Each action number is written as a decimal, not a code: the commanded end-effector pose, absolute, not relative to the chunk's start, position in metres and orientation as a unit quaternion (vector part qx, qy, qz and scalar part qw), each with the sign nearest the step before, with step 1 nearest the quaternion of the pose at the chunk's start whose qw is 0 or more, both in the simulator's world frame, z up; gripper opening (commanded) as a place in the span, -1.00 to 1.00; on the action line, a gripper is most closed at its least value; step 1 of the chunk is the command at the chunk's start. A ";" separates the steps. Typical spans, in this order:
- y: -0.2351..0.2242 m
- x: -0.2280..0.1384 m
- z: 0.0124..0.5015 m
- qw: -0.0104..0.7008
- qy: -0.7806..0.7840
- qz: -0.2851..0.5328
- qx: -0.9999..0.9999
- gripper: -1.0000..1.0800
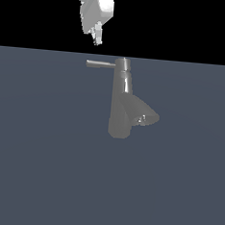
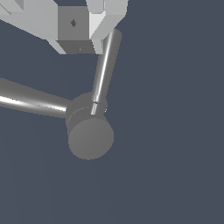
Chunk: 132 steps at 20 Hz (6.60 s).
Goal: Turn on the faucet by rotating a designated handle.
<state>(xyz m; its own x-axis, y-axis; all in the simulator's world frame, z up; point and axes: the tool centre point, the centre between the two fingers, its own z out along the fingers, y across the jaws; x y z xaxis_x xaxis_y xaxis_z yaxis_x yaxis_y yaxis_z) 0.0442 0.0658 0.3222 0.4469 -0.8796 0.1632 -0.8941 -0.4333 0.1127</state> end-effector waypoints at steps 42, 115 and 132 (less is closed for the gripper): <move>0.088 0.082 0.238 0.053 -0.640 0.010 0.766 -1.00; -0.055 -0.010 0.303 0.049 -0.625 0.012 0.779 -1.00; -0.106 0.033 0.283 0.051 -0.635 0.011 0.770 -1.00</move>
<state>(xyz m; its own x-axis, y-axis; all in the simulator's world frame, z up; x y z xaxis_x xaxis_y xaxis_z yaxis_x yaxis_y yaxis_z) 0.0322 -0.0845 0.2916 0.2192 -0.9724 0.0801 -0.9750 -0.2153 0.0549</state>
